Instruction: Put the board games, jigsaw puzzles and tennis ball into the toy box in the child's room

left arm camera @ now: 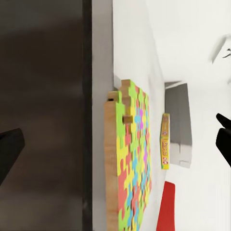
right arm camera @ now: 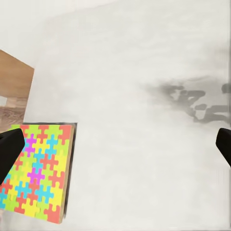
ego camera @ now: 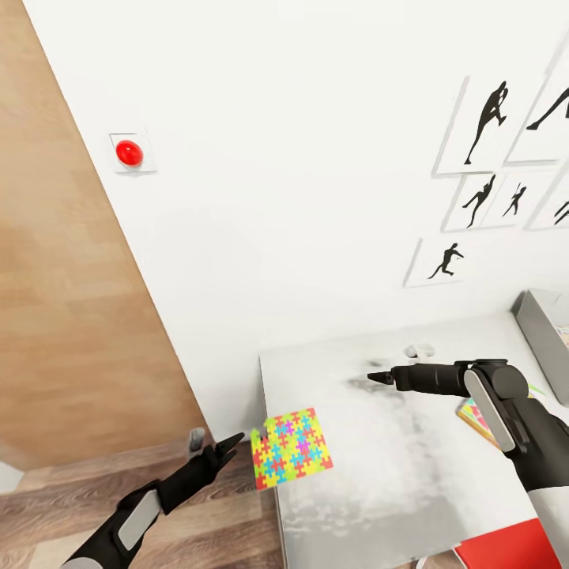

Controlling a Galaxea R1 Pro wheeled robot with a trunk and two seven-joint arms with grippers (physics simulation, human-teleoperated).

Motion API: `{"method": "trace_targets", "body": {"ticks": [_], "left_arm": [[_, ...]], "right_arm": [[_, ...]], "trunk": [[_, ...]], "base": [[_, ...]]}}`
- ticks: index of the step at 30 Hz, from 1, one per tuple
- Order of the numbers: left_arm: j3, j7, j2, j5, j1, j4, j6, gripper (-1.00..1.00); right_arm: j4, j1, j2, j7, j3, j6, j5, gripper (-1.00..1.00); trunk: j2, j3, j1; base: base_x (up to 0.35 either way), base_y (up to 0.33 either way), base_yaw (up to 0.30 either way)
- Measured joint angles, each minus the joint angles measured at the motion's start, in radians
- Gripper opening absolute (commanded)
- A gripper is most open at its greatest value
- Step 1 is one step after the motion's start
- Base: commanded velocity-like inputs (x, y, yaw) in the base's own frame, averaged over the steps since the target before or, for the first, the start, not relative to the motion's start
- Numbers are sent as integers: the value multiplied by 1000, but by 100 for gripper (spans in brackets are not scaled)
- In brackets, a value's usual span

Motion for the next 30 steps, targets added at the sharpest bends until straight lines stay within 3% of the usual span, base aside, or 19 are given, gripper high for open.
{"method": "trace_targets", "body": {"ticks": [13,30], "left_arm": [[0,-7,-6,1,-1,-1,3,100],[0,-10,-7,1,-2,-5,4,100]], "right_arm": [[0,0,0,0,4,0,-1,100],[0,0,0,0,5,0,0,100]], "trunk": [[0,0,0],[0,0,0]], "base": [[0,0,-149],[0,0,-35]]}}
